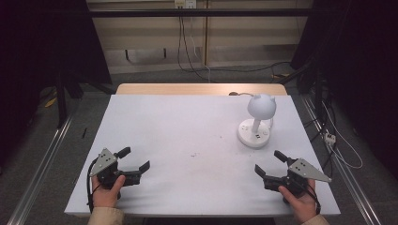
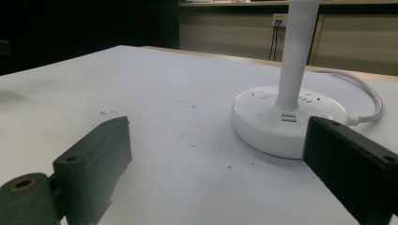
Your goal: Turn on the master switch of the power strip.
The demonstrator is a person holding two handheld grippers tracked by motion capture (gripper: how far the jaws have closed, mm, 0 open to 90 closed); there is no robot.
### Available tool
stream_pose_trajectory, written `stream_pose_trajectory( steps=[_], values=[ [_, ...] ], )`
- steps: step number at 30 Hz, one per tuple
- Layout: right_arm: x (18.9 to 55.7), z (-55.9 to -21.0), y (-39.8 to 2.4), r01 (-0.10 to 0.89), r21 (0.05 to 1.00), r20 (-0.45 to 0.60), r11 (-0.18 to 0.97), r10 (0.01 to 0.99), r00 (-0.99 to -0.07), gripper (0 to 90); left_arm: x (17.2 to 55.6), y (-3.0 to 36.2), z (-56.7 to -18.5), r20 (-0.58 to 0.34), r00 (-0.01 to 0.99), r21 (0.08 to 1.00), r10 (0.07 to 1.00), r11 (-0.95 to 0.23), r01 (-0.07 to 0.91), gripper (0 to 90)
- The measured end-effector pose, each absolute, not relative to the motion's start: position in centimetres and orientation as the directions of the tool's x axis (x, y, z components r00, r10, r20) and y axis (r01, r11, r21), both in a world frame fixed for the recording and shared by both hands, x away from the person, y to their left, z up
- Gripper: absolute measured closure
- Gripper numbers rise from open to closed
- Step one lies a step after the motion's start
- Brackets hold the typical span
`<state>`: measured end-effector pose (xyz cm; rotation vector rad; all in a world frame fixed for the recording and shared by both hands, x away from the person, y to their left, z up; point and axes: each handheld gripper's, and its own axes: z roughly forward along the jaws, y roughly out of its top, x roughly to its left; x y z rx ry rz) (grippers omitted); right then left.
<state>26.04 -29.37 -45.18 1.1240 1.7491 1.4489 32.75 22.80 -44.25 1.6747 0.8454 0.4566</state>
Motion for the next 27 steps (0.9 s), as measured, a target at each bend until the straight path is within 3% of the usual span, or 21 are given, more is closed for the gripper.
stream_pose_trajectory(
  steps=[27],
  values=[
    [28.8,-44.8,-30.2,0.274,0.958,0.043,0.082,0.905,-0.423,10.6,32.6,22.9,-44.2,-0.134,0.670,0.954,0.730,-0.089,0.287,4.2]
  ],
)
